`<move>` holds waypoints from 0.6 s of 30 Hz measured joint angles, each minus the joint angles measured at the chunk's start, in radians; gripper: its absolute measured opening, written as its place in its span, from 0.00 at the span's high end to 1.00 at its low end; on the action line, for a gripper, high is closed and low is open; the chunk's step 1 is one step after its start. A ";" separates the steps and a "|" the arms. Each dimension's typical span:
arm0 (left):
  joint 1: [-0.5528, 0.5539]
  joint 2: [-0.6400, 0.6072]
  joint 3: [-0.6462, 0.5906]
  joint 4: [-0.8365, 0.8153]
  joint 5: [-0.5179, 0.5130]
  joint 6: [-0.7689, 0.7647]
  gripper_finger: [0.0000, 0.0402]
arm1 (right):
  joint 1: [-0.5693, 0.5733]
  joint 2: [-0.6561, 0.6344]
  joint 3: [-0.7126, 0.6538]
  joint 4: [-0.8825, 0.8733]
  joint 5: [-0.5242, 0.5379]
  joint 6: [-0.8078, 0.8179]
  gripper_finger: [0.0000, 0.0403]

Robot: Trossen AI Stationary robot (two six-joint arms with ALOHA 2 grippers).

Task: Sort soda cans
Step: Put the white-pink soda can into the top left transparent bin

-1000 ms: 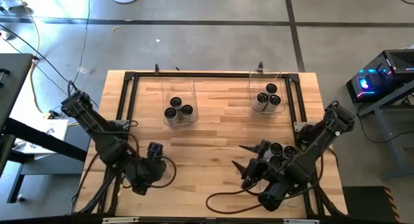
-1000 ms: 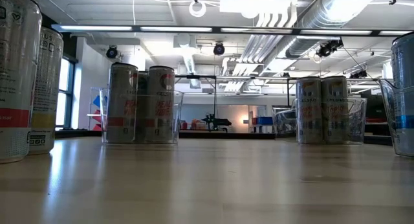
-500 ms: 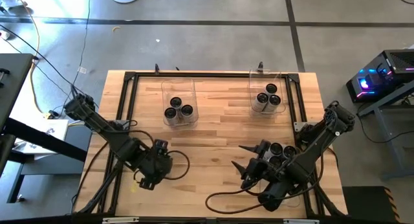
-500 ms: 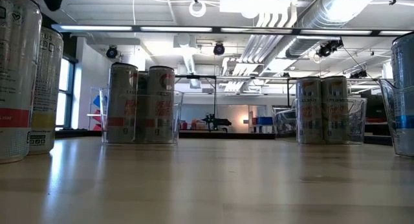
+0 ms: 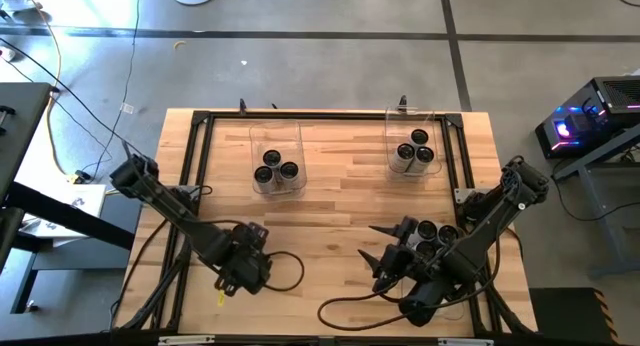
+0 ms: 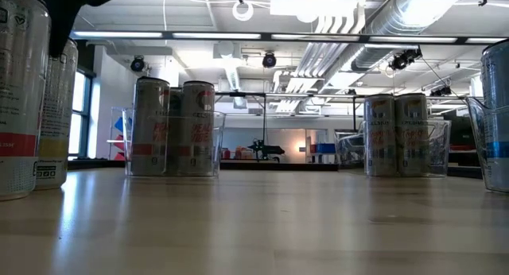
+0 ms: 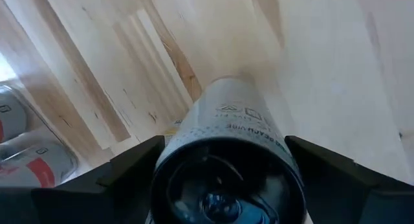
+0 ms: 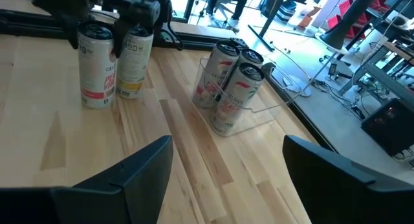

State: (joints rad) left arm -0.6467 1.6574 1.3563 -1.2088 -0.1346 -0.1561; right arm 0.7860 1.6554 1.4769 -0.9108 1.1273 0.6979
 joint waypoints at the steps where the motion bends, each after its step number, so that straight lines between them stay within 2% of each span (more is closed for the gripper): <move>1: 0.005 0.007 0.000 -0.001 0.002 0.001 0.24 | 0.000 0.000 0.000 0.000 0.000 0.000 0.28; 8: 0.039 0.027 0.004 -0.001 0.051 0.002 0.39 | 0.000 0.000 0.000 0.003 0.000 0.000 0.28; 12: 0.063 0.034 0.042 0.012 0.044 0.011 0.39 | 0.000 0.000 0.000 0.003 0.001 0.000 0.28; 15: 0.105 0.030 0.077 0.133 0.032 0.061 0.39 | 0.000 0.000 0.000 0.003 -0.011 -0.010 0.28; 18: 0.168 0.041 0.090 0.293 0.063 0.143 0.39 | -0.002 0.000 0.000 0.002 -0.061 -0.026 0.28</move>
State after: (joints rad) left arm -0.4789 1.6987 1.4459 -0.9155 -0.0721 -0.0127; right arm 0.7837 1.6554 1.4769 -0.9085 1.0660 0.6718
